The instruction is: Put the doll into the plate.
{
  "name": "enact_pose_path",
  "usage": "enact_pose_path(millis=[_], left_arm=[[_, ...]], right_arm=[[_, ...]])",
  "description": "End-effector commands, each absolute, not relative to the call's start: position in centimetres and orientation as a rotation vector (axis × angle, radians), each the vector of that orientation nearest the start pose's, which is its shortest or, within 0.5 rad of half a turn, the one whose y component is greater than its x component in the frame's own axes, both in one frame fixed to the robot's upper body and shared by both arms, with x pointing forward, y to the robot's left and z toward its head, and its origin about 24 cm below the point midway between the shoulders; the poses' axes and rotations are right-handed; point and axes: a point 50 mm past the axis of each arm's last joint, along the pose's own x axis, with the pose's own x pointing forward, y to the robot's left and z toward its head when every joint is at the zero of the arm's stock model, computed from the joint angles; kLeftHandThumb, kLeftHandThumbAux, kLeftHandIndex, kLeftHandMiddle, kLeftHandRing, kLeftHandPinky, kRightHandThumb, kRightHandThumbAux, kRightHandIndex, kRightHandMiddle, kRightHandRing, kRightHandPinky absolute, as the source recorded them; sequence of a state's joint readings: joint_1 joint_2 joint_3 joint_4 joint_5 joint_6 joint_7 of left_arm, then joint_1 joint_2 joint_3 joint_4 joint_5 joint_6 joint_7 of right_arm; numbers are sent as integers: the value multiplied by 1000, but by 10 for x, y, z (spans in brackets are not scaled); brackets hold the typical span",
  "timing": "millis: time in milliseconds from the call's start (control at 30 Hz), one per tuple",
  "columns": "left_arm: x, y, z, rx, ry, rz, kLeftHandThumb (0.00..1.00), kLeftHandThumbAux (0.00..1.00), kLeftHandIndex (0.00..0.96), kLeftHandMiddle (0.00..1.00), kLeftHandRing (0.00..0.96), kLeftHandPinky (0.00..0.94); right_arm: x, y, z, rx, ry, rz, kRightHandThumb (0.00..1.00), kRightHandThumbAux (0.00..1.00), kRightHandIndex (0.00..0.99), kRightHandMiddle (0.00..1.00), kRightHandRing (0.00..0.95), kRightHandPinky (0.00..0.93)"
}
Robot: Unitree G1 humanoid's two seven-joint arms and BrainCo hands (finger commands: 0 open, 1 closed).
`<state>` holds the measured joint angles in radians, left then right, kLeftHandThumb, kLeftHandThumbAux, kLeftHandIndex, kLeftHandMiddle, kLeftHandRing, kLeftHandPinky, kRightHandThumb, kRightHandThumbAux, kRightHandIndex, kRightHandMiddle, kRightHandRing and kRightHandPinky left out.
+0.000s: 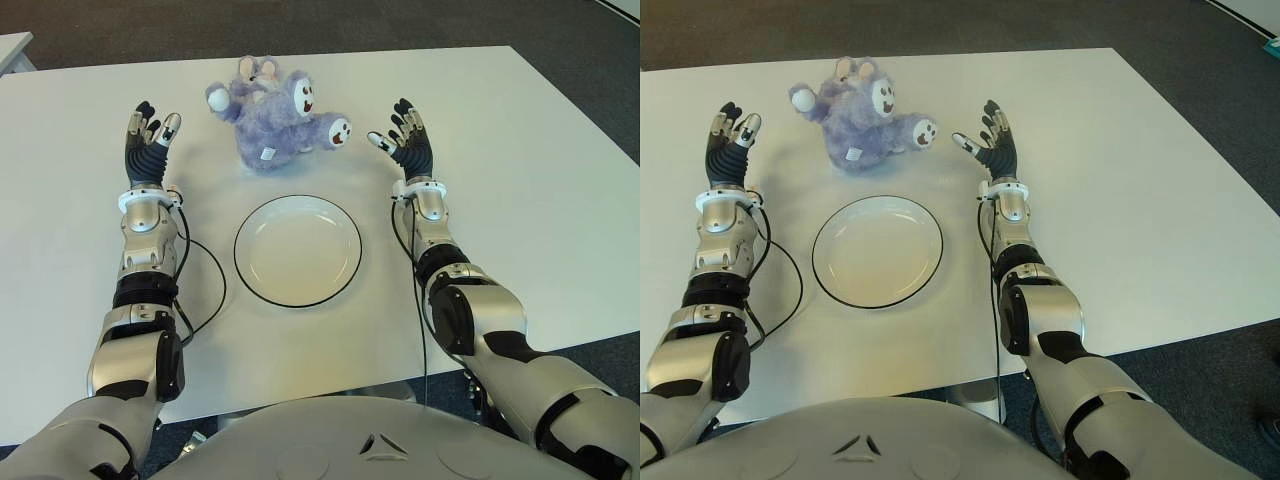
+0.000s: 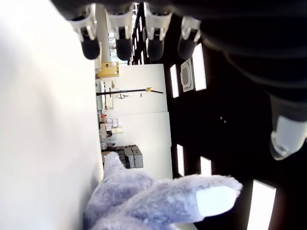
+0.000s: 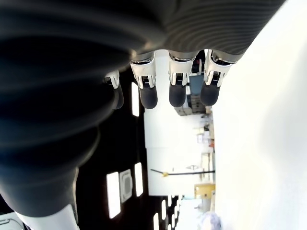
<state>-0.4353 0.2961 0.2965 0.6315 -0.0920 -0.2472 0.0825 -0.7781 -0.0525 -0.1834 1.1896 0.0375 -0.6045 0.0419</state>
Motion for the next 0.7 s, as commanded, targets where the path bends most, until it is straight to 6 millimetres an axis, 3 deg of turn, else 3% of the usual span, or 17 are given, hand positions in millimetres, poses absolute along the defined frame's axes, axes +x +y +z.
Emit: enact_pose_path(millis=[33,267,700], left_arm=[[324,274,73,103,-91,369,106,443,0,9,13,0],[329,276,80,124,-94,370,152,396,0,4,4,0],[333,278,93,190,-117,347,146,393,0,5,8,0]], right_arm=[[348,-137,28,73,-49,28,34,793,54,57,49,64],[349,-137,28,78,-48,27,40,796,58,58,49,63],[349,-137,29,83,-55,26,53,795,58,58,50,64]])
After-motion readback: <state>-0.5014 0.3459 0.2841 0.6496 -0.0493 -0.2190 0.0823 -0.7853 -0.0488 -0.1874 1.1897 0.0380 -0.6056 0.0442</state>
